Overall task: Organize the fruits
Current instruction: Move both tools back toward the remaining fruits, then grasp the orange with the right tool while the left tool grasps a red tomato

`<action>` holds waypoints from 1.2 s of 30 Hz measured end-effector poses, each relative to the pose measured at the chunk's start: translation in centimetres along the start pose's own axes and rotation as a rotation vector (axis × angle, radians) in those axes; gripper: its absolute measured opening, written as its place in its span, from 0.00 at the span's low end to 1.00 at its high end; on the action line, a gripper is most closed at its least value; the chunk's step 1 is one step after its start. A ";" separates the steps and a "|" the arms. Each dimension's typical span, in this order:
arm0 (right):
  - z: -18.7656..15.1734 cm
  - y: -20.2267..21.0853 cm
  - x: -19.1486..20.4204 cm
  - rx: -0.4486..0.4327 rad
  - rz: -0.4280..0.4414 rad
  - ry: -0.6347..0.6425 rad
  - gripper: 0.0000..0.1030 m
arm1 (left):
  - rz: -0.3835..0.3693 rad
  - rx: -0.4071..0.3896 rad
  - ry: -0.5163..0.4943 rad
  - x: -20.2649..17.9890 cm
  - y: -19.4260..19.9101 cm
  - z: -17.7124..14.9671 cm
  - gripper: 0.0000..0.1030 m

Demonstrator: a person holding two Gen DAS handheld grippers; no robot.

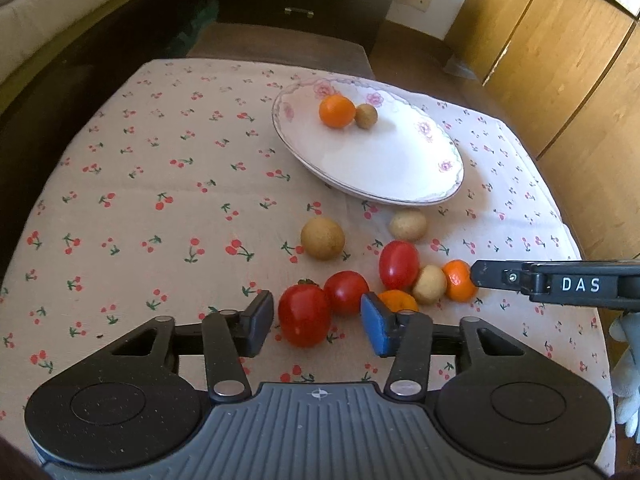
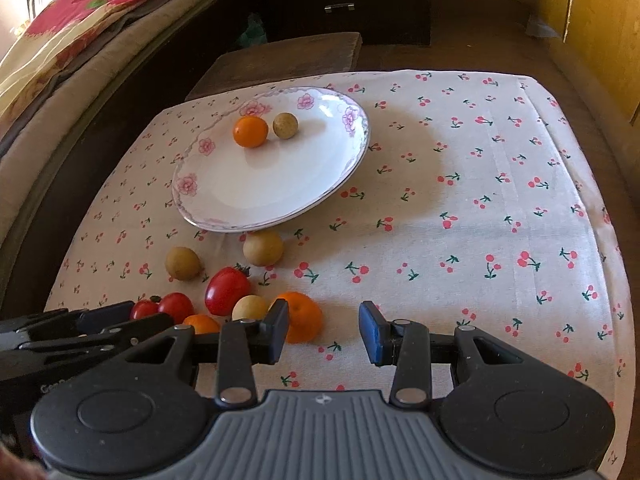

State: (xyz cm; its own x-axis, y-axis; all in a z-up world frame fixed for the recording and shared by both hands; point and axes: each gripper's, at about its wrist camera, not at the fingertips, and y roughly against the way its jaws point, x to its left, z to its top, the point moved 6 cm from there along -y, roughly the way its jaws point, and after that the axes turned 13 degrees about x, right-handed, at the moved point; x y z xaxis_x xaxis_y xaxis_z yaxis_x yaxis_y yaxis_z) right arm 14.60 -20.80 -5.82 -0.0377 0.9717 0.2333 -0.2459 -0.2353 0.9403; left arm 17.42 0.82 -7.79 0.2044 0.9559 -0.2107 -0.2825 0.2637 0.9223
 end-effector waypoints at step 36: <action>0.1 -2.6 3.2 0.041 -0.006 0.107 0.29 | 0.054 -0.005 0.036 0.3 -0.6 -0.2 0.39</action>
State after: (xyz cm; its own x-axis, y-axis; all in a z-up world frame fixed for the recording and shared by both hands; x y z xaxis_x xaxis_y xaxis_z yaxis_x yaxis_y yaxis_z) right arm 15.19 -17.04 -7.53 -0.1398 0.9694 0.2016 -0.2069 -0.2277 0.9515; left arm 17.51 1.00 -8.49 0.1555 0.9727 -0.1725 -0.2969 0.2126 0.9310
